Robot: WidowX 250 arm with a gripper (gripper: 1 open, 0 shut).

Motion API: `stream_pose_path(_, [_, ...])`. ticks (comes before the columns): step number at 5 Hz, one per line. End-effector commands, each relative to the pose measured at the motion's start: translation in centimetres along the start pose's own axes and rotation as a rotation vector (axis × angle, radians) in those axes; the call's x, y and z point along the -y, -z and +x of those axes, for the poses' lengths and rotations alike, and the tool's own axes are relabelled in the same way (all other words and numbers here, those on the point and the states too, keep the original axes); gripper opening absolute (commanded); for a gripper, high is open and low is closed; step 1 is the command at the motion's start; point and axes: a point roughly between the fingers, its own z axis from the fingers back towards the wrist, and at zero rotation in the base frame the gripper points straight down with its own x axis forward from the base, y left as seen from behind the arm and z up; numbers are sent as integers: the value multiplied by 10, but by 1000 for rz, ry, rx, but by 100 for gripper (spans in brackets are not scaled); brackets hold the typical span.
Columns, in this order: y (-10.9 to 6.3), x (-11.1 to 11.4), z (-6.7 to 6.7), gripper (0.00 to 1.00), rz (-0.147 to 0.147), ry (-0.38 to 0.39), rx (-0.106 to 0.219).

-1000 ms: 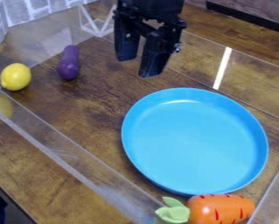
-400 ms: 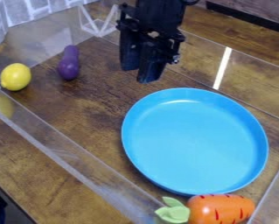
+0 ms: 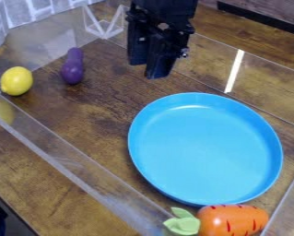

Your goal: Put the lemon on the blue tray

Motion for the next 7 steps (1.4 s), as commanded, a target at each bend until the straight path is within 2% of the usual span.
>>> stream_pose_path(1, [-28, 7, -3, 0, 39, 45, 79])
stream_pose_path(2, [-21, 16, -3, 100, 44, 47, 81])
stream_pose_path(3, [-21, 20, -24, 0, 53, 29, 79])
stream_pose_path(4, [-11, -3, -49, 100, 63, 12, 87])
stream_pose_path(5, [-7, -41, -72, 100, 64, -23, 96])
stream_pose_path(6, [-4, -79, -85, 100, 60, -96, 90])
stream_pose_path(7, [6, -114, -89, 100, 63, -102, 87])
